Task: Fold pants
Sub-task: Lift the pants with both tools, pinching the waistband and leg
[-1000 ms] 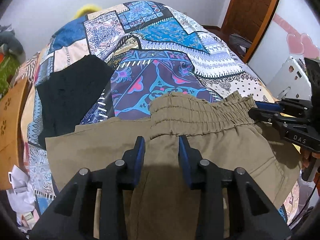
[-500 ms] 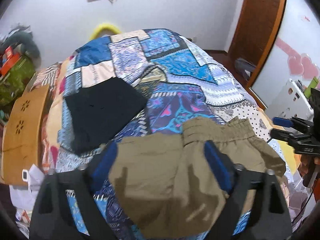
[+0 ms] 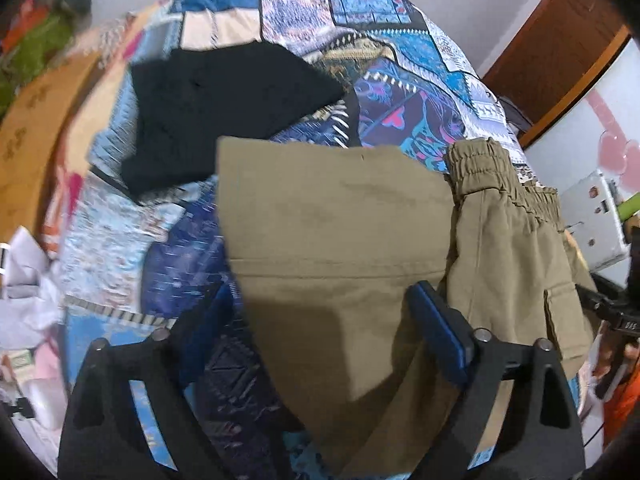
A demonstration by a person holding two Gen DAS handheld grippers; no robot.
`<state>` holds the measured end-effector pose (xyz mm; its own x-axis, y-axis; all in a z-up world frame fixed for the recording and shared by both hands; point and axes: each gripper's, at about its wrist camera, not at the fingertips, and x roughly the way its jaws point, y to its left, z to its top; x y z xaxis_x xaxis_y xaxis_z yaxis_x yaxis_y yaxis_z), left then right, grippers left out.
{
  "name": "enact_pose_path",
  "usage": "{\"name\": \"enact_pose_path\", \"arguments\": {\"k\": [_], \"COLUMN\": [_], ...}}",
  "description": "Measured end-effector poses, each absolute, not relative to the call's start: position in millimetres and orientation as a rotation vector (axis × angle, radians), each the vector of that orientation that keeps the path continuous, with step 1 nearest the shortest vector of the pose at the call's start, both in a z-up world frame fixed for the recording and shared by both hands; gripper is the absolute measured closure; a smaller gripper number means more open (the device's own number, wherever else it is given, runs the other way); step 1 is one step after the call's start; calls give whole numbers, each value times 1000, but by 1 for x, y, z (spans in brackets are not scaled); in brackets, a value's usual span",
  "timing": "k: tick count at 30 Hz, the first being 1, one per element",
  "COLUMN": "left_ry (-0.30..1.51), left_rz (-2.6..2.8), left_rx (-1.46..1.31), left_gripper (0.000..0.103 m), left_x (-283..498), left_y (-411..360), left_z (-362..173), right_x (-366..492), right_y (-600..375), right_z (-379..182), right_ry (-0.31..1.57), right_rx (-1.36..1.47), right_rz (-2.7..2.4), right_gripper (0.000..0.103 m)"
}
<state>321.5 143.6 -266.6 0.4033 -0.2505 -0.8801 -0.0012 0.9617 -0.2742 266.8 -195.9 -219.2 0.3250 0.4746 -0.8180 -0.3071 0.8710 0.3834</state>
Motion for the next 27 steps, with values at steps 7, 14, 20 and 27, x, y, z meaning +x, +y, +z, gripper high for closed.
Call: {"name": "enact_pose_path", "arguments": {"k": [7, 14, 20, 27], "left_ry": [1127, 1100, 1024, 930], "left_rz": [-242, -194, -104, -82], "left_rx": [-274, -209, -63, -52], "left_gripper": [48, 84, 92, 95], "left_x": [332, 332, 323, 321], "left_y": [130, 121, 104, 103], "left_z": [-261, -249, -229, -187], "right_x": [279, 287, 282, 285], "right_y": [-188, -190, -180, -166], "right_z": [-222, -221, -203, -161], "right_ry": [1112, 1109, 1067, 969], "right_rx": [220, 262, 212, 140], "right_rz": [547, 531, 525, 553], "right_gripper": [38, 74, 92, 94]}}
